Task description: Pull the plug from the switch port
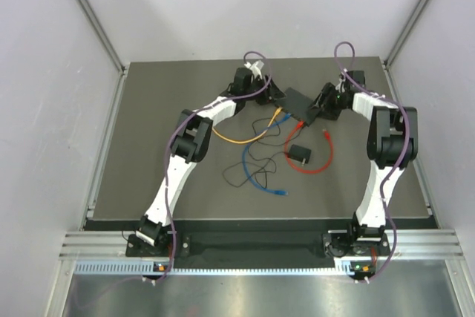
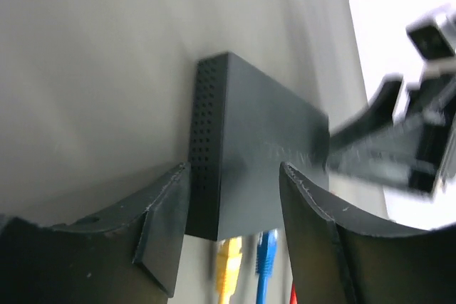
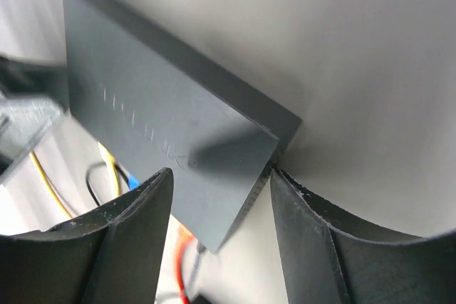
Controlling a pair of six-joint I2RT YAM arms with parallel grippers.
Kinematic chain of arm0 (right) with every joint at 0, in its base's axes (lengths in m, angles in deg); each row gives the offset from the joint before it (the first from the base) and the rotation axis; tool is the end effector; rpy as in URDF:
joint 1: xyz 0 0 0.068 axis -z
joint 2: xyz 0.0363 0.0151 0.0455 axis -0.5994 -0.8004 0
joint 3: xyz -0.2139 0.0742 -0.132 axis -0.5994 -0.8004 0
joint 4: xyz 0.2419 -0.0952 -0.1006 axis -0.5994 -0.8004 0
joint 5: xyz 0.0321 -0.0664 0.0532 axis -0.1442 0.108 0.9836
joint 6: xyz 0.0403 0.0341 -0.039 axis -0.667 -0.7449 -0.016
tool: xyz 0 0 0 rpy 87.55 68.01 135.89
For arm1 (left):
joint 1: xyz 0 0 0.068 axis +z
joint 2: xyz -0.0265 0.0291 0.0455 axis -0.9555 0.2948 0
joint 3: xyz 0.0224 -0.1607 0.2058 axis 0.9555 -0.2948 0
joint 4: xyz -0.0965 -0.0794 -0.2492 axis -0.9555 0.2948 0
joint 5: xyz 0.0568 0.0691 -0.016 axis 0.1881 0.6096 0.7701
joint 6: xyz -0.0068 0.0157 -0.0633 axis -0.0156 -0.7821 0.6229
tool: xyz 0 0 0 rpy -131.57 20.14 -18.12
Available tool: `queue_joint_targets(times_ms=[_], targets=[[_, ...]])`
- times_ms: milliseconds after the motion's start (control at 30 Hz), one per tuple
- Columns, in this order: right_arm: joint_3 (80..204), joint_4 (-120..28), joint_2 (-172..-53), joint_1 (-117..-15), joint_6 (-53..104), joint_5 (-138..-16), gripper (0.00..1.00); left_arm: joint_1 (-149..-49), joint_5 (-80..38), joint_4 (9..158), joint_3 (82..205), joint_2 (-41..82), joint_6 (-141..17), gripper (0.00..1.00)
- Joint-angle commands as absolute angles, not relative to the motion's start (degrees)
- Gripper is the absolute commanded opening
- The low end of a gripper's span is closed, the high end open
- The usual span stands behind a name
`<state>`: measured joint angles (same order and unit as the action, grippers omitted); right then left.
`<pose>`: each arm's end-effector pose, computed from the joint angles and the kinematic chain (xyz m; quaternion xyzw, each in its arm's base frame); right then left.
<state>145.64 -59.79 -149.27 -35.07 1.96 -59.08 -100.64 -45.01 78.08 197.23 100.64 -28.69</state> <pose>0.4547 0.0085 0.1246 0.1876 0.9080 0.2817 0.2471 0.5342 -0.3129 0.1026 0.0359 0.8066 -0.5090 0.2983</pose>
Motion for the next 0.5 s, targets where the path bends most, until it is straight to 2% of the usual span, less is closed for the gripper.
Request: queue_joint_targets(times_ms=[0, 133, 233, 367, 467], targets=[[153.97, -60.90, -154.23, -36.39, 7.95, -55.03, 0.57, -102.99, -49.46, 74.15, 187.57, 92.95, -28.92, 0.58], [159.87, -65.66, -156.98, -41.13, 10.95, -53.45, 0.56, -103.35, -47.88, 71.41, 172.99, 84.68, -29.28, 0.56], [160.84, -64.95, -157.24, -42.54, 9.90, -53.00, 0.56, -103.53, -46.48, 71.92, 166.38, 79.40, -29.98, 0.55], [159.62, -65.91, -155.84, -40.79, 7.53, -56.60, 0.59, -103.35, -40.59, 80.62, 165.91, 75.36, -34.97, 0.57], [157.60, -68.63, -152.68, -39.73, 8.74, -58.79, 0.63, -103.35, -36.55, 90.10, 170.21, 75.00, -38.23, 0.58]])
